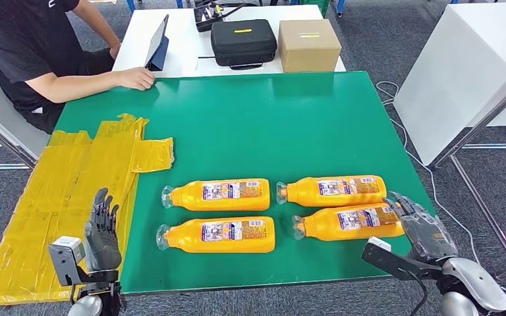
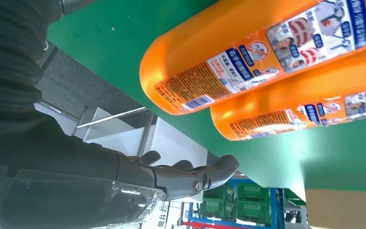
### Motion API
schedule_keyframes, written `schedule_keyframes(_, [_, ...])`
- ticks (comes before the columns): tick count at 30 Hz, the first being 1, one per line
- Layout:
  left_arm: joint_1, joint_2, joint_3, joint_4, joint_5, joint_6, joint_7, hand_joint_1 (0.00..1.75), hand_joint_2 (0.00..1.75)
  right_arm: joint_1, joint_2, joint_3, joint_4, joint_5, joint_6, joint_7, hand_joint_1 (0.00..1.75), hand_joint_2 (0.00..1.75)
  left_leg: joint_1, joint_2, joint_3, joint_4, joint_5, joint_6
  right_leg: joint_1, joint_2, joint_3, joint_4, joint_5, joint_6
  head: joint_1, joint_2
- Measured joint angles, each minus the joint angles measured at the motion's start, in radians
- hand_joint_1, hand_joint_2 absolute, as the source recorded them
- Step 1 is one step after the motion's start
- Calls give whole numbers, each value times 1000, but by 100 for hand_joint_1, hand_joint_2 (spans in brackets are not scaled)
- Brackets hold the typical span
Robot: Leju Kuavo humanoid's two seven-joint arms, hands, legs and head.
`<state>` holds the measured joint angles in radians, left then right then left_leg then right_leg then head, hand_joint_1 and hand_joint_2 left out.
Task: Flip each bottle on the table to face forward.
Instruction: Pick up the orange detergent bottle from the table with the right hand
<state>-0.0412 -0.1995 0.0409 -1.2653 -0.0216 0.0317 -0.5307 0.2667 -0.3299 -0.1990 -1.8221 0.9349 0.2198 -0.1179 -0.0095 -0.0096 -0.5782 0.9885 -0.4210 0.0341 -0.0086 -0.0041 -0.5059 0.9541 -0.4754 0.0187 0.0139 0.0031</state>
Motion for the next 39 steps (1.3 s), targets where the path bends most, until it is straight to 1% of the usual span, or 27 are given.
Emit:
schedule_keyframes(6, [6,0,3,-3,0,1,1,0,0,-33,1,15,75,25,-16,7,0,175,0,0,0,0,0,0,0,0,0,0,0,0,0,0])
schedule_keyframes(14, [-17,0,3,16,9,10,2,0,0,-160,-5,84,292,31,-62,-8,0,175,0,0,1,0,1,1,0,0,1,0,1,1,0,0])
schedule_keyframes(18, [-22,1,3,24,15,13,2,0,0,-202,-11,111,355,33,-81,-10,0,175,0,0,1,0,1,1,0,0,1,0,1,1,0,0])
schedule_keyframes(24, [-28,1,0,28,20,19,3,0,0,-240,0,159,419,88,-142,34,0,175,0,0,1,0,1,1,0,0,1,0,1,1,0,0])
schedule_keyframes(25, [-29,1,-2,28,20,19,5,0,0,-247,4,167,429,97,-147,40,38,175,0,1,1,0,1,1,0,0,1,0,1,1,0,0])
schedule_keyframes(28, [-37,0,-9,33,20,21,8,0,0,-286,6,194,476,98,-150,38,169,175,0,3,3,0,1,1,0,2,2,0,1,1,0,0])
schedule_keyframes(29, [-41,0,-11,36,21,22,9,0,0,-303,1,206,498,91,-149,30,175,175,0,4,3,0,1,1,0,3,3,0,1,1,0,0])
schedule_keyframes(33, [-50,1,-12,42,32,33,9,0,0,-362,-35,260,574,55,-139,-1,175,175,0,5,6,0,1,1,0,5,4,0,2,2,0,0])
schedule_keyframes(39, [-50,5,-11,42,41,36,9,0,0,-392,-69,307,602,24,-121,6,175,175,0,4,6,1,1,1,0,4,6,0,2,2,0,0])
